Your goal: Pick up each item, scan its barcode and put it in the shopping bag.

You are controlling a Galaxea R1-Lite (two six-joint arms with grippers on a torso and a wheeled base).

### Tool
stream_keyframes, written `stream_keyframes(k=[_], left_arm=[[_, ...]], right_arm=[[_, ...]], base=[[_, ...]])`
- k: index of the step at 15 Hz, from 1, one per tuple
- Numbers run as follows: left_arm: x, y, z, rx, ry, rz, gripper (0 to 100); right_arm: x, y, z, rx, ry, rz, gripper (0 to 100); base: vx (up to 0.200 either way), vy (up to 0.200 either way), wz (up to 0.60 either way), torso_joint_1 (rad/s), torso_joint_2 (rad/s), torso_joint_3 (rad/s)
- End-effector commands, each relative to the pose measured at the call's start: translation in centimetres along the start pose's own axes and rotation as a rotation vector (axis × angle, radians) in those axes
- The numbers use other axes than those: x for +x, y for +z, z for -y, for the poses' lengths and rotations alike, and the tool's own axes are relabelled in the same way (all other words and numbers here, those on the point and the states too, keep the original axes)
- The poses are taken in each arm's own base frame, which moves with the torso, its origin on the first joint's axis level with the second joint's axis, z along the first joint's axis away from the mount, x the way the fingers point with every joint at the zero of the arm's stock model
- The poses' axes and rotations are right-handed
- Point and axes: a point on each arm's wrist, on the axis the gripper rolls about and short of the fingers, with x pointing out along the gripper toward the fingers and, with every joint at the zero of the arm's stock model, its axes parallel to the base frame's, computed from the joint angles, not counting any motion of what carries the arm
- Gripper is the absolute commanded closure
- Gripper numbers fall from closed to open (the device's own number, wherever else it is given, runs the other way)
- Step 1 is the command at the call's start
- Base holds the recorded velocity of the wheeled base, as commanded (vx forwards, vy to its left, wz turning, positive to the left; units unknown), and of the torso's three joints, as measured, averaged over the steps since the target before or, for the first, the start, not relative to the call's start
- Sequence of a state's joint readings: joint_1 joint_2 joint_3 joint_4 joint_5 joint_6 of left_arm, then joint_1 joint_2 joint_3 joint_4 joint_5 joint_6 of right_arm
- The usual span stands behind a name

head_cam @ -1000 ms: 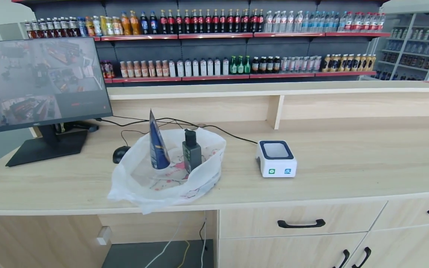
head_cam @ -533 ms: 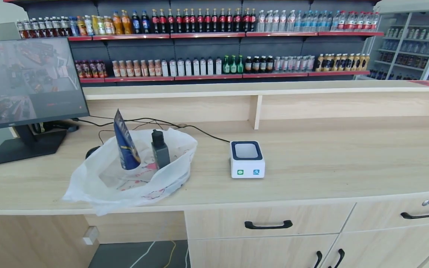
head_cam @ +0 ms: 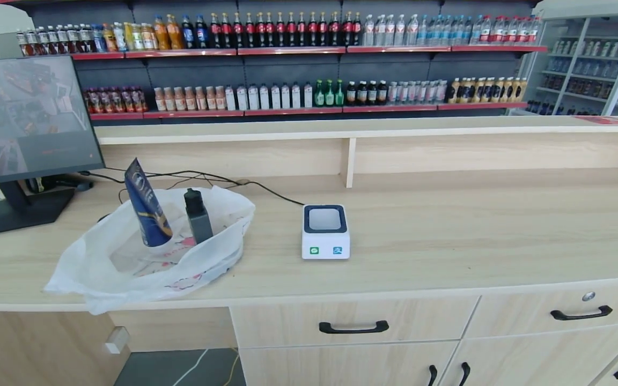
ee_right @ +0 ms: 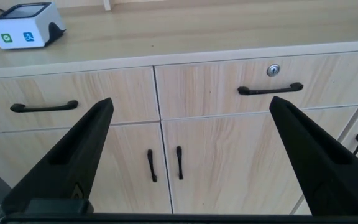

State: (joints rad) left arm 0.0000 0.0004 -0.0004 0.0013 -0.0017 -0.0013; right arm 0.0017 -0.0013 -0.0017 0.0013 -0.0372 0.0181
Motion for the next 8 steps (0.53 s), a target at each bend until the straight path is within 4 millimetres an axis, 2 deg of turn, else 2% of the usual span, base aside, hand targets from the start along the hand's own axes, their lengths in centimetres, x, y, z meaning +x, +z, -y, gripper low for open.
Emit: stream_keyframes(k=[1, 8], left_arm=[[-0.01, 0.03, 0.00, 0.000, 0.000, 0.001, 0], [0.00, -0.02, 0.00, 0.000, 0.000, 0.000, 0]], right_arm=[[0.01, 0.00, -0.01, -0.001, -0.001, -0.002, 0], [0.01, 0.01, -0.01, -0.001, -0.001, 0.000, 0]], base=[[0.000, 0.000, 0.00, 0.000, 0.00, 0.000], [0.000, 0.000, 0.00, 0.000, 0.00, 0.000]])
